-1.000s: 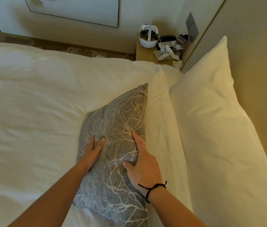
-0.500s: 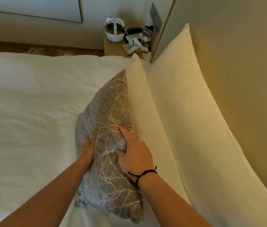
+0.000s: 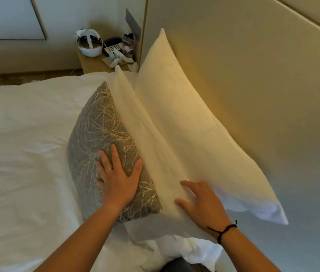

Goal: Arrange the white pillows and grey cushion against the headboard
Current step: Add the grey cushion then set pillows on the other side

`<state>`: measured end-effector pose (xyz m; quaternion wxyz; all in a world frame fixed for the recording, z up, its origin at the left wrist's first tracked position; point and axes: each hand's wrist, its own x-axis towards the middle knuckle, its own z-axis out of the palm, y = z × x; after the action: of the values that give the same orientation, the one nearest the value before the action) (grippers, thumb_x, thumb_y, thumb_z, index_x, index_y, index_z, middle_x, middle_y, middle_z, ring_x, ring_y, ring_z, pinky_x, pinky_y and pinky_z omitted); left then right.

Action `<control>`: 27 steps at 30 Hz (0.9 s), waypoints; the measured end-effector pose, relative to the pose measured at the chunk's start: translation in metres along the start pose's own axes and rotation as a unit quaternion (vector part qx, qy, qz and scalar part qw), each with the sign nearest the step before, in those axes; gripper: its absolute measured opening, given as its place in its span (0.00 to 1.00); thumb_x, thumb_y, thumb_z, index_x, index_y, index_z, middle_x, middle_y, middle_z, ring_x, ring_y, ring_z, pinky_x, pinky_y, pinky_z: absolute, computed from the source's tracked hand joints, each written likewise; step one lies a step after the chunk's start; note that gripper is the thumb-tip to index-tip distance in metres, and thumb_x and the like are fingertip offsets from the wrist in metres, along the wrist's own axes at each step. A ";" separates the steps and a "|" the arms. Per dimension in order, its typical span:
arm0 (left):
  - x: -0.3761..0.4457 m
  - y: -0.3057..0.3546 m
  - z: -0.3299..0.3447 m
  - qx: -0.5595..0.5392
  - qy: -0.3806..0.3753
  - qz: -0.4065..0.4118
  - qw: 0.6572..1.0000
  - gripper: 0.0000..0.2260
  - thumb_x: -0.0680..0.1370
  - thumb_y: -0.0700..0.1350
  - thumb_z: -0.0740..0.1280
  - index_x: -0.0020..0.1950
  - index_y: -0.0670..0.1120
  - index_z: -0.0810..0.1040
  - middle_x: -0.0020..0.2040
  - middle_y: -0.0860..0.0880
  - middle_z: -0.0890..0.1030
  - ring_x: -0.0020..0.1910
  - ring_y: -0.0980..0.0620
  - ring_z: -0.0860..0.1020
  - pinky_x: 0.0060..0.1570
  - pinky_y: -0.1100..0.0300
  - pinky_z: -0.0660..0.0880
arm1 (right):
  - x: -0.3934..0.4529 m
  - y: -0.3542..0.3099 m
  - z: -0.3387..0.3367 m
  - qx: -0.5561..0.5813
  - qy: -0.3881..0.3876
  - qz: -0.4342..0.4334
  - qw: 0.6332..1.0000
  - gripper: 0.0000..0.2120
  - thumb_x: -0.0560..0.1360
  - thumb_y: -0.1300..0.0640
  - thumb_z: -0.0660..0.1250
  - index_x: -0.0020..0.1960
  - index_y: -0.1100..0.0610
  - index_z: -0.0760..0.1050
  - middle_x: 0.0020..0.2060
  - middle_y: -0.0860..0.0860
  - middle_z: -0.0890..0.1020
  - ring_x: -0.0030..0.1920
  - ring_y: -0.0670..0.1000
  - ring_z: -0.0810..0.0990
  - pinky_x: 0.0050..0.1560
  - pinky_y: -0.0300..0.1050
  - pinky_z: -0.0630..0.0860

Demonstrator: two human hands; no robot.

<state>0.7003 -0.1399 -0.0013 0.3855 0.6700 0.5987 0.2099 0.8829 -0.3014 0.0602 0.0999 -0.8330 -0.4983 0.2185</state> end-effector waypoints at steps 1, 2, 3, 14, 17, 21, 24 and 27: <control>-0.002 0.000 0.001 0.002 -0.002 0.000 1.000 0.42 0.68 0.79 0.49 0.74 0.67 0.32 0.81 0.50 0.37 0.79 0.41 0.40 0.72 0.30 0.46 | -0.016 0.015 0.000 0.013 -0.031 0.034 0.999 0.32 0.70 0.32 0.66 0.71 0.38 0.63 0.57 0.41 0.73 0.57 0.46 0.75 0.51 0.36 0.70; -0.003 0.001 0.001 0.006 -0.004 -0.001 1.000 0.43 0.68 0.80 0.49 0.75 0.66 0.32 0.81 0.50 0.37 0.79 0.41 0.40 0.72 0.30 0.46 | -0.028 0.026 0.000 0.044 -0.068 0.070 0.994 0.32 0.70 0.34 0.69 0.71 0.38 0.62 0.56 0.40 0.74 0.55 0.45 0.76 0.50 0.35 0.71; -0.005 0.002 0.001 0.012 -0.005 -0.001 1.000 0.43 0.68 0.80 0.48 0.75 0.66 0.33 0.81 0.49 0.37 0.79 0.41 0.40 0.72 0.30 0.46 | -0.037 0.035 0.001 0.080 -0.096 0.097 0.987 0.30 0.70 0.37 0.71 0.68 0.38 0.65 0.51 0.40 0.77 0.49 0.44 0.78 0.46 0.34 0.71; -0.010 0.023 -0.001 0.027 -0.068 -0.062 0.995 0.48 0.68 0.78 0.56 0.77 0.61 0.35 0.80 0.48 0.35 0.78 0.39 0.37 0.69 0.26 0.47 | -0.072 0.083 -0.024 0.136 -0.091 0.074 0.984 0.18 0.77 0.51 0.66 0.32 0.60 0.77 0.26 0.51 0.83 0.27 0.49 0.81 0.33 0.33 0.74; -0.012 0.028 -0.007 0.039 -0.075 -0.073 0.994 0.48 0.68 0.78 0.56 0.78 0.60 0.35 0.80 0.48 0.34 0.78 0.40 0.37 0.70 0.27 0.47 | -0.069 0.082 -0.020 0.127 -0.098 0.063 0.985 0.18 0.77 0.51 0.66 0.32 0.60 0.77 0.26 0.52 0.83 0.26 0.47 0.80 0.32 0.32 0.72; -0.023 0.026 -0.009 0.030 -0.068 -0.068 0.995 0.45 0.71 0.76 0.54 0.79 0.59 0.36 0.80 0.46 0.36 0.78 0.40 0.38 0.72 0.30 0.47 | -0.077 0.084 -0.021 0.136 -0.089 0.069 0.984 0.19 0.78 0.51 0.64 0.31 0.60 0.77 0.26 0.52 0.83 0.27 0.47 0.80 0.33 0.33 0.74; -0.050 0.033 0.007 0.053 -0.036 -0.059 0.996 0.44 0.72 0.75 0.53 0.80 0.55 0.38 0.81 0.44 0.38 0.79 0.40 0.39 0.73 0.32 0.46 | -0.095 0.088 -0.016 0.167 -0.055 0.079 0.981 0.19 0.80 0.52 0.62 0.33 0.58 0.78 0.26 0.51 0.83 0.27 0.46 0.80 0.36 0.37 0.77; -0.088 0.045 0.033 0.081 -0.019 -0.034 0.996 0.43 0.74 0.73 0.52 0.81 0.52 0.42 0.80 0.41 0.39 0.79 0.39 0.40 0.73 0.35 0.45 | -0.126 0.108 -0.007 0.250 -0.008 0.114 0.961 0.17 0.79 0.54 0.63 0.38 0.64 0.79 0.28 0.53 0.83 0.28 0.48 0.80 0.35 0.39 0.79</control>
<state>0.7368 -0.2328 0.0287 0.3482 0.6820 0.6288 0.1352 0.9195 -0.4631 0.0585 0.2758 -0.8311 -0.3299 0.3526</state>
